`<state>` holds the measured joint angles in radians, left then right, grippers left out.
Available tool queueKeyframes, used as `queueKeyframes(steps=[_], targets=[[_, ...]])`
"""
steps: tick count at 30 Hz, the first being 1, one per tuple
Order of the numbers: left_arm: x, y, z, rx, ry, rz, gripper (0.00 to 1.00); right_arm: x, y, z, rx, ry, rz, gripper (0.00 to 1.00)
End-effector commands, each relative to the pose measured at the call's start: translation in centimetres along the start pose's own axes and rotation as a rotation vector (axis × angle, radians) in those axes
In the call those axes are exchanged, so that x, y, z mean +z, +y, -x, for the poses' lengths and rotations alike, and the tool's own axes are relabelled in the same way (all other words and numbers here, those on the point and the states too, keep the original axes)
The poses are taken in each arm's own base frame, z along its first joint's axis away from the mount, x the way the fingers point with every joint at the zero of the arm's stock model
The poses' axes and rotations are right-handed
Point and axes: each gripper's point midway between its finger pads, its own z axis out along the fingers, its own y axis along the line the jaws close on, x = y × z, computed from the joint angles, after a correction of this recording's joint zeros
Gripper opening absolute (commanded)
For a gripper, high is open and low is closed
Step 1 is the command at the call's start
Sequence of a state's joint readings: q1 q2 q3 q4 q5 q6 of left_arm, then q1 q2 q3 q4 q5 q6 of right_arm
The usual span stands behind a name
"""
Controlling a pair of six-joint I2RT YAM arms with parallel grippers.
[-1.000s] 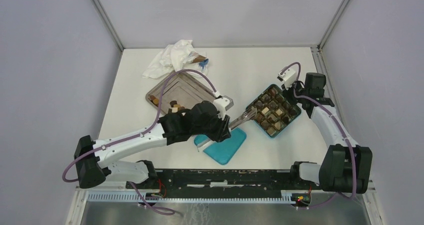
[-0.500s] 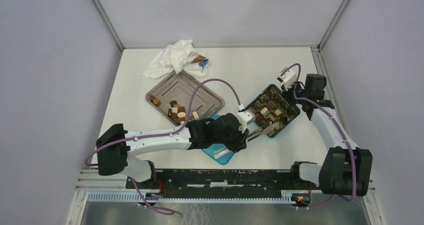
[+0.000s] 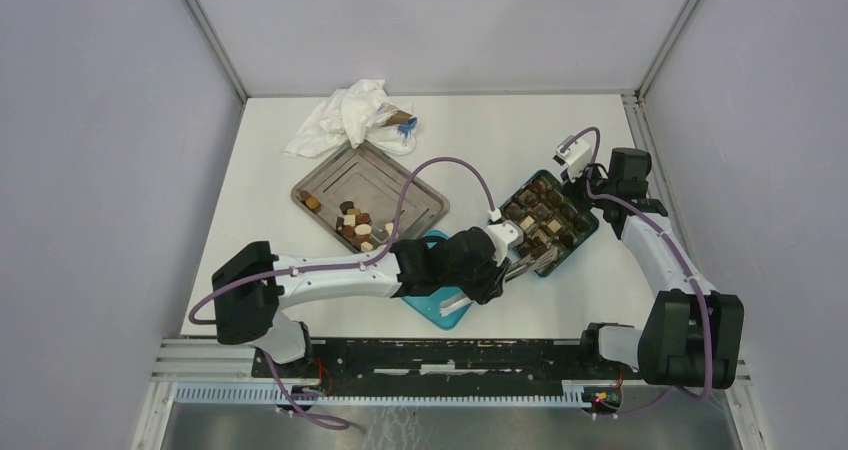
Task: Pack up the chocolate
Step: Place the fake chocolate in the packing box.
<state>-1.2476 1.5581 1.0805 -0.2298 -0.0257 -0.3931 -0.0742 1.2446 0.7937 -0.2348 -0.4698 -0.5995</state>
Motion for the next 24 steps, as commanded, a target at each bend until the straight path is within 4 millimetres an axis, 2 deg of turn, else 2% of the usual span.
queueKeyframes(steps=[1, 3, 16, 21, 24], targets=[[0.2, -1.01, 3.33, 0.035, -0.093, -0.007, 0.11, -0.08, -0.93, 2.44, -0.025, -0.08, -0.014, 0.0], [0.34, -0.96, 3.29, 0.035, -0.09, -0.003, 0.13, -0.02, -0.9, 2.41, -0.026, -0.079, -0.011, 0.0], [0.75, -0.8, 2.56, 0.039, -0.048, 0.029, 0.39, 0.07, -0.9, 2.26, -0.022, -0.071, -0.008, 0.0], [0.81, -0.69, 2.41, 0.043, -0.04, 0.042, 0.47, 0.05, -0.95, 2.27, -0.023, -0.07, -0.01, 0.0], [0.66, -0.6, 2.41, 0.043, -0.04, 0.049, 0.48, 0.05, -0.93, 2.25, -0.024, -0.07, -0.009, 0.0]])
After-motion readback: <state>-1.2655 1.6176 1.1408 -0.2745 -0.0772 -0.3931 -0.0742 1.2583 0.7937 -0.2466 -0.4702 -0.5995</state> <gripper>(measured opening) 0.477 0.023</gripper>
